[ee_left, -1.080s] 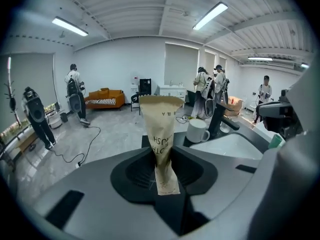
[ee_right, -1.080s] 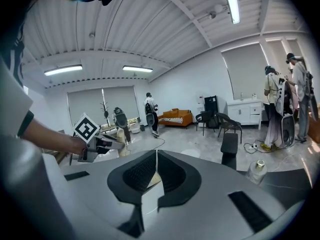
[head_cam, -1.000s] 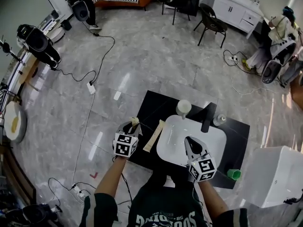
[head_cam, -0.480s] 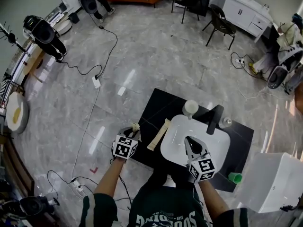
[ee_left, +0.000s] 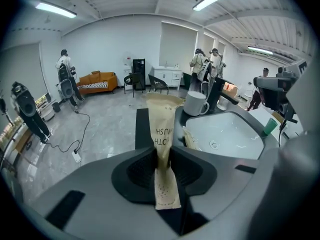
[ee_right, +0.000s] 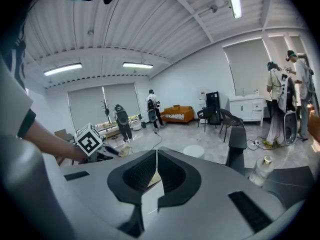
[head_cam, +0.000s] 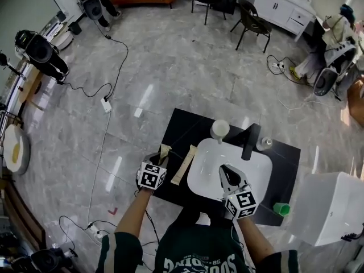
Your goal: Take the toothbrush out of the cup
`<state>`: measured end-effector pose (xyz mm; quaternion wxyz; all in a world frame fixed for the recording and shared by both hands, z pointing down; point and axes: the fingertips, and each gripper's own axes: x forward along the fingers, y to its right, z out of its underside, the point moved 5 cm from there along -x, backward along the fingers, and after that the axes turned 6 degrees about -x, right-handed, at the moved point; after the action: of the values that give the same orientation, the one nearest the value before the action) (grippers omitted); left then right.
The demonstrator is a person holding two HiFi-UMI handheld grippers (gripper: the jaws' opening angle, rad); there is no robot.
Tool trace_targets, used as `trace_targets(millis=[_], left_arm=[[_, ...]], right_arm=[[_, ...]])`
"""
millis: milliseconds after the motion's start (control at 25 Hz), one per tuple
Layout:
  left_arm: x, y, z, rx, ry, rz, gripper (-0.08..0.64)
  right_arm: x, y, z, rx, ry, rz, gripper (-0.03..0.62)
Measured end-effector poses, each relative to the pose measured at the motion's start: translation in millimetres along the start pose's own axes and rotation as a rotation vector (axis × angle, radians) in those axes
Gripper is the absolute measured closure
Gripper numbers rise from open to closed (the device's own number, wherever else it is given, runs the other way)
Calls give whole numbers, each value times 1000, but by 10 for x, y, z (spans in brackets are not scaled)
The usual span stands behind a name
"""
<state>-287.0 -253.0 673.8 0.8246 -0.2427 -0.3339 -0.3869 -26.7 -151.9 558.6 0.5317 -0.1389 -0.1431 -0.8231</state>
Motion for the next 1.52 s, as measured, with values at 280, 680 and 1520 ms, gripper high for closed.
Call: trace_targets(millis=[280,680,1520], left_arm=[[328,-24,-48,-1,-52,29,462],[737,-63,61,-26,-147,64,460],[543,54,-121,15,-59,88,399]], right_arm=[[-58,126,55,29,-7,63,551],[-156,255,133,70,-14,151,551],[-456,232,118,64,-2,250,552]])
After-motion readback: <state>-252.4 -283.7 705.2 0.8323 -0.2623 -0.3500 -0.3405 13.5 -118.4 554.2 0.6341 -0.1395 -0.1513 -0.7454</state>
